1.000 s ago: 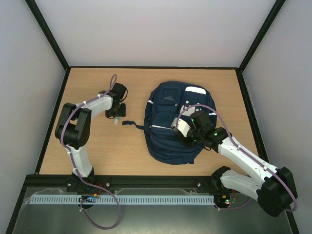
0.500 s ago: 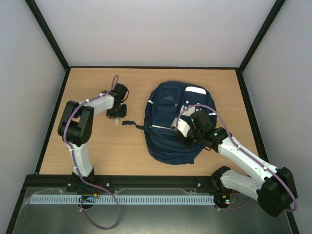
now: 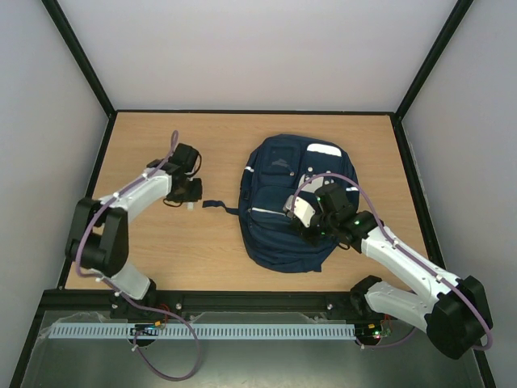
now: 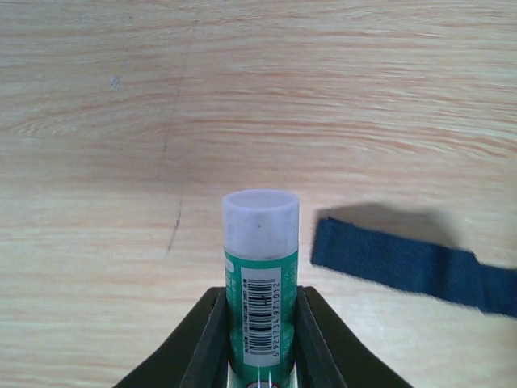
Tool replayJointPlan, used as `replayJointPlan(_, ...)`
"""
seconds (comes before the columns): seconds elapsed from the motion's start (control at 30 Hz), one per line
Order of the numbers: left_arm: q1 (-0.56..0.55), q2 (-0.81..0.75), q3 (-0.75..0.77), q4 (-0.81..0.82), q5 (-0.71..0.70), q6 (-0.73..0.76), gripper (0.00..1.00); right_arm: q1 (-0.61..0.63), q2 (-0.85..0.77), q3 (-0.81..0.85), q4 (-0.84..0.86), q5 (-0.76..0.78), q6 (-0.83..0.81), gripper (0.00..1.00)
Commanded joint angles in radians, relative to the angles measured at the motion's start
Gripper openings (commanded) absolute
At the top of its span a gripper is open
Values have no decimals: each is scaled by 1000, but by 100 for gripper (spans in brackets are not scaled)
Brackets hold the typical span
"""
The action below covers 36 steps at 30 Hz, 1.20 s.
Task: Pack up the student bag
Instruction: Pick up the stationery from the center of the board, then place the stationery in the student bag.
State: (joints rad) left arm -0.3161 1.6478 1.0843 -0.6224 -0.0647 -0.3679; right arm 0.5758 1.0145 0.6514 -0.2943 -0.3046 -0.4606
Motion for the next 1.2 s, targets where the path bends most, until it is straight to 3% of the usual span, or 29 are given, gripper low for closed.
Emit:
replayJointPlan(0.0,-13,-124,-74,-28,81,-13,10,-4,19,-6,-19,3,0,3)
replayJointPlan(0.2,-129,-339,-145,23,142,-24,13,-4,27,-6,-19,8,3,3)
replayJointPlan(0.33,-295,-503,-191,82,105,-81,13,-4,27,-6,-14,13,12,3)
replayJointPlan(0.57,-481,-663,-286,157,16,-117,11,-4,7,86,-68,65,31,3)
replayJointPlan(0.87,-664,-693,-307,155,-135,-65,11,-4,-16,284,-193,189,10,2)
replayJointPlan(1.03,-784,-637,-248,186,-199,-28,11,-4,5,339,-192,270,0,1)
replayJointPlan(1.17,-884,-543,-172,208,-243,86,12,-4,9,371,-186,285,5,1)
